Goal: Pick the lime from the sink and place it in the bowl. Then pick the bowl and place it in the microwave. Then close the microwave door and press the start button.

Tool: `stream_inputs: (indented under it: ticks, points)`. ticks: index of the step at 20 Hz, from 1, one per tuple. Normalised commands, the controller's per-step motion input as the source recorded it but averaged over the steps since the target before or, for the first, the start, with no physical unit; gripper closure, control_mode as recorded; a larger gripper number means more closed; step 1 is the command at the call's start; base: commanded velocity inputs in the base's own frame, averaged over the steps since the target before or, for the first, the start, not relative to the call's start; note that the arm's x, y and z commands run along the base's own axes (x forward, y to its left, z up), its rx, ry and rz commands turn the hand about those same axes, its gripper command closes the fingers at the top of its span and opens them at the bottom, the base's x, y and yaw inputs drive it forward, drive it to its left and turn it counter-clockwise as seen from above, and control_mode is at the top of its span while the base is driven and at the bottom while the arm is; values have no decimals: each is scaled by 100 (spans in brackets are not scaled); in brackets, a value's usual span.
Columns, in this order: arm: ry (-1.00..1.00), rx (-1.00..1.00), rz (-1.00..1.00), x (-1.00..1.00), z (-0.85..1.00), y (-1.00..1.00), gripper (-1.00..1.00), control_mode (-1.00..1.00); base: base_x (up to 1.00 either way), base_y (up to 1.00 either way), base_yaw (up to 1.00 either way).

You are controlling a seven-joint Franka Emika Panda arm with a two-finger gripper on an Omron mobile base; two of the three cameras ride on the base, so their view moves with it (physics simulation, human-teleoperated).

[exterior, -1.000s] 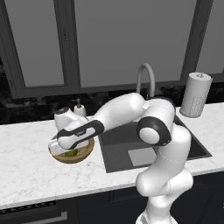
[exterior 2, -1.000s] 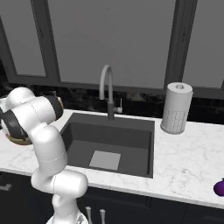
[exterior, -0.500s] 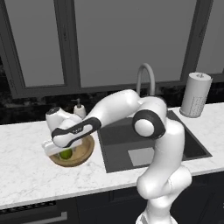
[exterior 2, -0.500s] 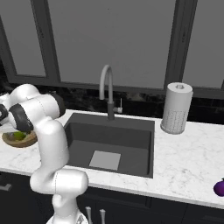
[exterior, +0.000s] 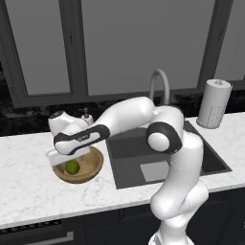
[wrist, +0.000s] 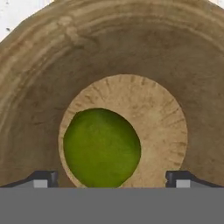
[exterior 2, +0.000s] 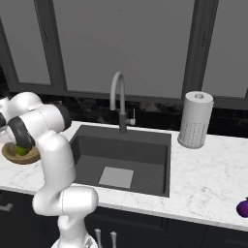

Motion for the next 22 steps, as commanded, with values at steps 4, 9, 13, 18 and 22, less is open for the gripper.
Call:
stream_inputs:
  ticks: [4,9,13,18,22]
  points:
    - [0,11,-4,-14,8,-63,-100,-100,0,0,0]
    - [-6,16,-4,-20,20,-72,-100,-100,0,0,0]
    - [-6,18,-4,-6,26,-50,-100,-100,0,0,0]
    - [0,13,-1,0,4,-51,-100,-100,0,0,0]
    - [0,15,-3,4,0,-41,-100,-100,0,0,0]
